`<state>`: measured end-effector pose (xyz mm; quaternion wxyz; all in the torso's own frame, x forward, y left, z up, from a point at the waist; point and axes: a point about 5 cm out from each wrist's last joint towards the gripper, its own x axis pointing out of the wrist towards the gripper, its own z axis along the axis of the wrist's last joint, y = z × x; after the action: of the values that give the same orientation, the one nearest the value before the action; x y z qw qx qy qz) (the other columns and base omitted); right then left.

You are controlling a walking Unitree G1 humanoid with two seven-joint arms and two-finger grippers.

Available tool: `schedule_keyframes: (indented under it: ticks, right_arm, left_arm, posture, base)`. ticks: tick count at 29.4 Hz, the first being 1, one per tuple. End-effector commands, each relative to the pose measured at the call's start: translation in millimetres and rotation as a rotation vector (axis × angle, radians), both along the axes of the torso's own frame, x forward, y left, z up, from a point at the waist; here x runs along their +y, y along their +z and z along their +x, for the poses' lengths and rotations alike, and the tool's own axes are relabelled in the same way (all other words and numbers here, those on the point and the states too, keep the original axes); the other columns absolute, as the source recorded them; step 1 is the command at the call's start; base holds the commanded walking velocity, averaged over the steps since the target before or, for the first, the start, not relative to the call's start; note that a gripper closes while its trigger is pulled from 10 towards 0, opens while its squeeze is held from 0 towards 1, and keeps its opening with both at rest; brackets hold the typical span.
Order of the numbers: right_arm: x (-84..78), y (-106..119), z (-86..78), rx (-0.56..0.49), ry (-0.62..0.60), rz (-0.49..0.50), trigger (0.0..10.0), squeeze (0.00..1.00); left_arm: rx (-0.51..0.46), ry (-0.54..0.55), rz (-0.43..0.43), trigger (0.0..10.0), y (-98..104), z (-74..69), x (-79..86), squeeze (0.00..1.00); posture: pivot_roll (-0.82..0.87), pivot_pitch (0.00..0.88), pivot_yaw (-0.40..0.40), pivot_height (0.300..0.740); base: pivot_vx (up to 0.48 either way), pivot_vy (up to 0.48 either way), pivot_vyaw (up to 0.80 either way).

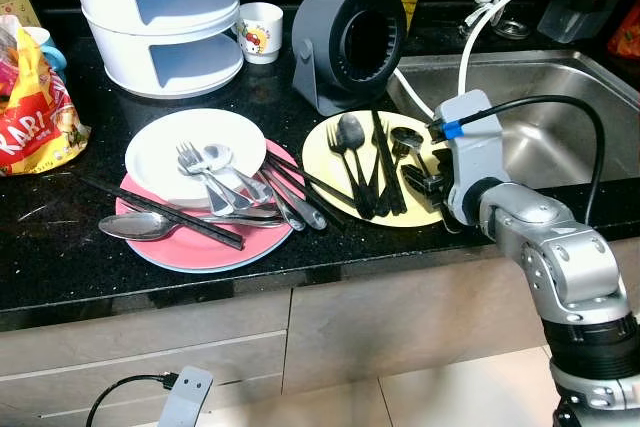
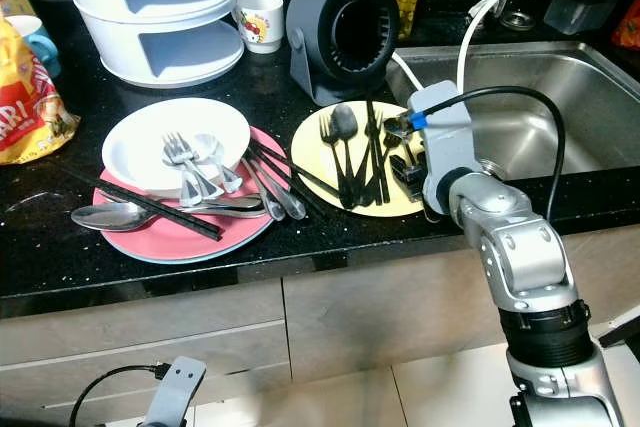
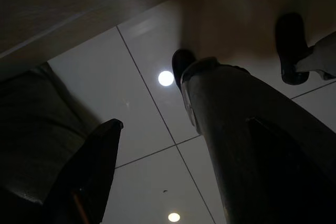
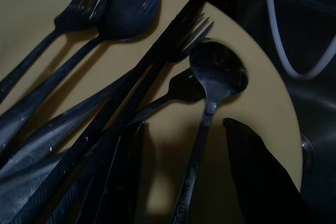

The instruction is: Kitchen organization

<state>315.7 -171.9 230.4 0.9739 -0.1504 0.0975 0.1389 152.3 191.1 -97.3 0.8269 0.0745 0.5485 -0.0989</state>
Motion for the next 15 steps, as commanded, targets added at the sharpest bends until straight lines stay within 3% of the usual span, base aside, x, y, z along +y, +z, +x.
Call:
schedule_keyframes:
  ticks: [1, 5, 8, 9, 11, 12, 15]
  right_arm:
    - [-0.3, -12.4, -1.6, 0.065, -0.001, -0.013, 10.0, 0.00]
    - [-3.2, -10.9, -2.8, 0.084, -0.013, -0.021, 10.0, 0.00]
    - [-3.7, -9.2, -2.7, 0.096, -0.015, -0.021, 8.7, 0.00]
    - [-3.8, -8.3, -2.4, 0.098, -0.014, -0.017, 3.8, 0.00]
    - [-3.8, -7.7, -2.1, 0.099, -0.013, -0.015, 3.8, 0.00]
    - [-4.1, -6.9, -1.8, 0.100, -0.011, -0.012, 0.0, 0.00]
    - [-4.7, -5.9, -1.3, 0.105, -0.006, -0.006, 0.0, 0.00]
  left_arm:
    - [0.083, 0.005, -0.015, 10.0, -7.6, -19.6, -3.5, 0.00]
    - [0.081, 0.004, -0.015, 10.0, -7.4, -18.9, -3.6, 0.00]
    - [0.079, 0.001, -0.014, 10.0, -7.3, -18.4, -3.9, 0.00]
    - [0.079, 0.000, -0.013, 10.0, -7.3, -18.3, -4.0, 0.00]
    - [0.079, 0.000, -0.013, 10.0, -7.3, -18.3, -4.1, 0.00]
    - [0.078, 0.000, -0.013, 10.0, -7.3, -18.3, -4.2, 0.00]
    - [0.078, -0.001, -0.014, 10.0, -7.4, -18.6, -4.6, 0.00]
  posture:
    - [-0.01, 0.111, -0.045, 0.740]
    - [-0.01, 0.109, -0.047, 0.740]
    - [-0.02, 0.104, -0.052, 0.740]
    - [-0.02, 0.101, -0.056, 0.740]
    - [-0.02, 0.100, -0.057, 0.740]
    - [-0.02, 0.099, -0.058, 0.740]
    - [-0.02, 0.097, -0.060, 0.740]
  base:
    - [0.000, 0.000, 0.00]
    - [0.000, 0.000, 0.00]
    - [0.000, 0.000, 0.00]
    - [0.000, 0.000, 0.00]
    - [0.000, 0.000, 0.00]
    - [0.000, 0.000, 0.00]
    - [0.000, 0.000, 0.00]
